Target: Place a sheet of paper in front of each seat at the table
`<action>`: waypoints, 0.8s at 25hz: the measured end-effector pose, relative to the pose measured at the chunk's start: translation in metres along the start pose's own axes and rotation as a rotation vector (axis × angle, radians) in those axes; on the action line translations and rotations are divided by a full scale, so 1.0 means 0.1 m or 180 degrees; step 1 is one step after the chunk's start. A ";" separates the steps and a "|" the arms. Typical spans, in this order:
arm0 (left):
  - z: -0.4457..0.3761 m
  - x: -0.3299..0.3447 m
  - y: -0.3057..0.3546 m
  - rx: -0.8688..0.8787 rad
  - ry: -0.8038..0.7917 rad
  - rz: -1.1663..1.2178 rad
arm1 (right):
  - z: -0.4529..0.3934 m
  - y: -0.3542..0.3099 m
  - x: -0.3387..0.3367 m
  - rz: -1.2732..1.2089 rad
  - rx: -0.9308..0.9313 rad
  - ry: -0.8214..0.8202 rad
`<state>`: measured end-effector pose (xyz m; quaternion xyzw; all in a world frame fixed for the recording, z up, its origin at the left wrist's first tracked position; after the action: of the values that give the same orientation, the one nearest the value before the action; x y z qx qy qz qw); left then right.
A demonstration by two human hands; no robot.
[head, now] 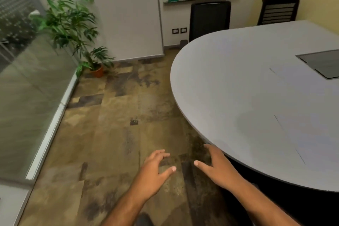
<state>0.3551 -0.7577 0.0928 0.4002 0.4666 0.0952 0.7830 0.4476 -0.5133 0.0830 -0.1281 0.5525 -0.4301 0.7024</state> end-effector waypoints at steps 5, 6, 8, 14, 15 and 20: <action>-0.97 -1.04 -0.12 0.0622 -0.0298 -0.0244 | -0.51 -0.80 0.02 -0.0460 0.0242 0.0430; -1.15 -1.12 -0.14 0.0670 -0.0350 -0.0275 | -0.60 -0.89 0.01 -0.0528 0.0317 0.0513; -1.58 -1.27 -0.21 0.0765 -0.0580 -0.0344 | -0.83 -1.01 0.00 -0.0728 0.0473 0.0699; -3.18 -1.34 -0.50 0.1640 -0.1203 -0.1147 | -1.94 -1.25 -0.26 -0.1051 0.0816 0.1211; -3.54 -1.49 -0.50 0.1447 -0.1181 -0.0935 | -2.20 -1.27 -0.34 -0.1110 0.0859 0.1238; -4.94 -2.08 -0.13 0.1226 -0.1583 0.0344 | -3.66 -1.49 -0.94 -0.1184 0.0900 0.1321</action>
<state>-0.1600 -0.6095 0.0988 0.5763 0.2484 -0.0542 0.7767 0.0521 -0.4239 0.1129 -0.0375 0.5859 -0.6408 0.4947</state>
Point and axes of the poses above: each hand's wrist, its own z-axis away from the middle knuckle, its own x-axis out of the palm, y = z × x, the point moved 1 cm from there along -z, towards the middle knuckle, and after that the axes turned 1 degree about -y, right-handed, at the moved point
